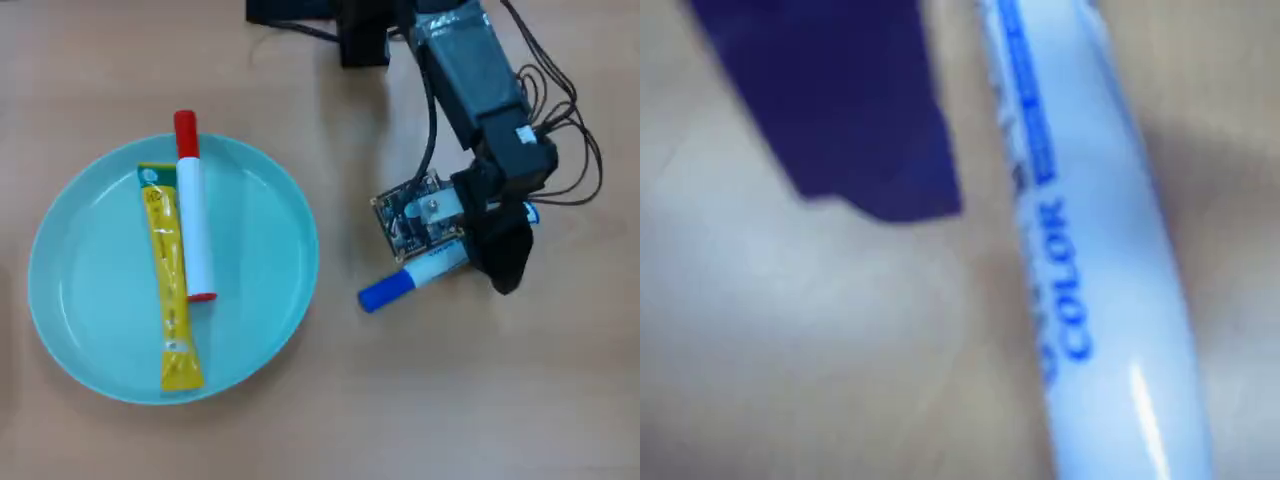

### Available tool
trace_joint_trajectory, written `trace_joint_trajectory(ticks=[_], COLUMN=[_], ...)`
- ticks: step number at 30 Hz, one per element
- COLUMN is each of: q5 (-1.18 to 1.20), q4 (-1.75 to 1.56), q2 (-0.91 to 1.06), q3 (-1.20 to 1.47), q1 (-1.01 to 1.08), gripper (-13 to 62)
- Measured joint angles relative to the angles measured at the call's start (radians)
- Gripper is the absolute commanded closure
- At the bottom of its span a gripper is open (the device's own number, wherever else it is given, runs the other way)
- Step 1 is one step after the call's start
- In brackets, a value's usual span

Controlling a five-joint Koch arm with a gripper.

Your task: Pick up the blue pen, then put it in the green bowl

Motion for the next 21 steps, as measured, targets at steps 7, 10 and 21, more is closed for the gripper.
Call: trace_joint_trajectory(ticks=[7,10,21], q5=[0.057,0.057,-0.006], q4=[-0.005,-0.034,-0.127], q2=[-0.02,-0.02,-0.018], q3=[0.058,0.106,0.169], q1=[0.029,0.034,0.034], gripper=[-1.9,-1.1,4.7])
